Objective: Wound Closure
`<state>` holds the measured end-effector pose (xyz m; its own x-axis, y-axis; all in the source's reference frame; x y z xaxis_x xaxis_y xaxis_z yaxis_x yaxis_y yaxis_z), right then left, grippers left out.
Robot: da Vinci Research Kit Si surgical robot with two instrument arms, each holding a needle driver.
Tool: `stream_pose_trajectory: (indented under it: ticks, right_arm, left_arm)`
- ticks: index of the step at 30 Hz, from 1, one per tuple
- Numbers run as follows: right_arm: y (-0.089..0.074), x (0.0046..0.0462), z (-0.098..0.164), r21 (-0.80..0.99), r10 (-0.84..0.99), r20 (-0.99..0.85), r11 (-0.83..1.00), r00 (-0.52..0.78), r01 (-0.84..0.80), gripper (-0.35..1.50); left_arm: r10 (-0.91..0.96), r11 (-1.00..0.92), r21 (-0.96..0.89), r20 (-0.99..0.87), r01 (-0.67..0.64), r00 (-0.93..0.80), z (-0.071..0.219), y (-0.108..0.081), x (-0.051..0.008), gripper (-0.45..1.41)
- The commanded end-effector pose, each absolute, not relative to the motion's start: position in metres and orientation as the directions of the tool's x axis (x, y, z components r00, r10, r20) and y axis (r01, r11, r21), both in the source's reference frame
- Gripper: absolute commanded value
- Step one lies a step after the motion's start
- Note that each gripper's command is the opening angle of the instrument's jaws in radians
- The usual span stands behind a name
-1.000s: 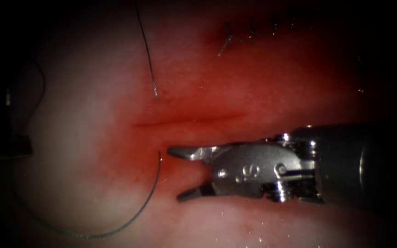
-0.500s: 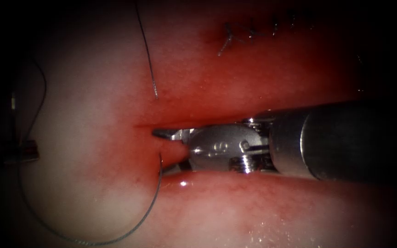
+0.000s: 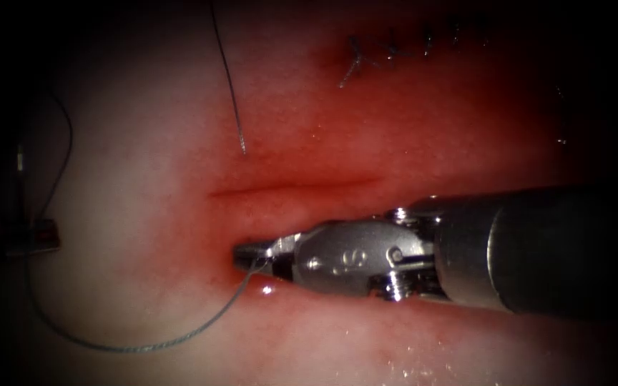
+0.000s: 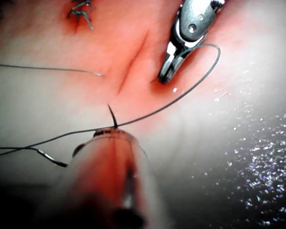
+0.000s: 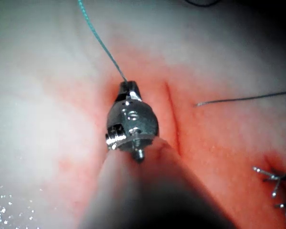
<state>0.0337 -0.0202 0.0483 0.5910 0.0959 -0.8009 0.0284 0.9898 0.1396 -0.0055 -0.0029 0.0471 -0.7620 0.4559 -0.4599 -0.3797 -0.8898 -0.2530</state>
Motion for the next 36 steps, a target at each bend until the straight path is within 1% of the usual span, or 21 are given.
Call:
stream_pose_trajectory:
  ticks: [1, 7, 14, 18, 21, 22, 25, 26, 28, 30, 36]
  right_arm:
    - [-0.023, 0.0344, 0.047, 0.151, 0.091, -0.797, 0.987, 0.597, 0.051, -0.35]
    - [-0.028, 0.0353, 0.041, 0.164, 0.054, -0.788, 0.979, 0.613, 0.124, -0.35]
    - [-0.034, 0.0379, 0.036, 0.192, 0.032, -0.773, 0.964, 0.633, 0.186, -0.35]
    - [-0.035, 0.0395, 0.035, 0.196, 0.032, -0.775, 0.961, 0.631, 0.193, -0.35]
    - [-0.034, 0.0396, 0.035, 0.201, 0.044, -0.778, 0.962, 0.627, 0.182, -0.35]
    - [-0.033, 0.0391, 0.036, 0.189, 0.069, -0.783, 0.973, 0.618, 0.131, -0.06]
    - [-0.03, 0.0379, 0.037, 0.169, 0.121, -0.802, 0.985, 0.584, 0.028, 0.89]
    - [-0.029, 0.0374, 0.037, 0.161, 0.132, -0.807, 0.987, 0.575, 0.0, 1.08]
    - [-0.026, 0.0363, 0.038, 0.116, 0.127, -0.818, 0.992, 0.561, -0.055, 1.35]
    - [-0.025, 0.0353, 0.038, 0.074, 0.123, -0.826, 0.991, 0.55, -0.11, 1.41]
    - [-0.021, 0.0331, 0.04, 0.072, 0.133, -0.83, 0.988, 0.541, -0.133, 1.4]
  left_arm:
    - [0.456, -0.89, -0.254, -0.46, -0.379, -0.762, 0.048, -0.003, -0.0061, -0.45]
    - [0.454, -0.891, -0.252, -0.456, -0.378, -0.765, 0.048, -0.003, -0.0063, -0.45]
    - [0.453, -0.891, -0.253, -0.456, -0.376, -0.766, 0.048, -0.003, -0.0063, -0.45]
    - [0.453, -0.891, -0.256, -0.456, -0.375, -0.766, 0.048, -0.003, -0.0063, -0.45]
    - [0.453, -0.891, -0.256, -0.457, -0.374, -0.766, 0.048, -0.003, -0.0062, -0.45]
    - [0.453, -0.891, -0.256, -0.457, -0.374, -0.766, 0.048, -0.003, -0.0062, -0.45]
    - [0.453, -0.891, -0.256, -0.456, -0.374, -0.766, 0.048, -0.003, -0.0062, -0.45]
    - [0.453, -0.891, -0.256, -0.456, -0.374, -0.766, 0.048, -0.003, -0.0062, -0.45]
    - [0.453, -0.891, -0.256, -0.456, -0.375, -0.766, 0.048, -0.003, -0.0062, -0.45]
    - [0.453, -0.891, -0.256, -0.456, -0.375, -0.766, 0.048, -0.003, -0.0062, -0.45]
    - [0.446, -0.895, -0.252, -0.456, -0.369, -0.77, 0.048, -0.003, -0.0062, -0.45]
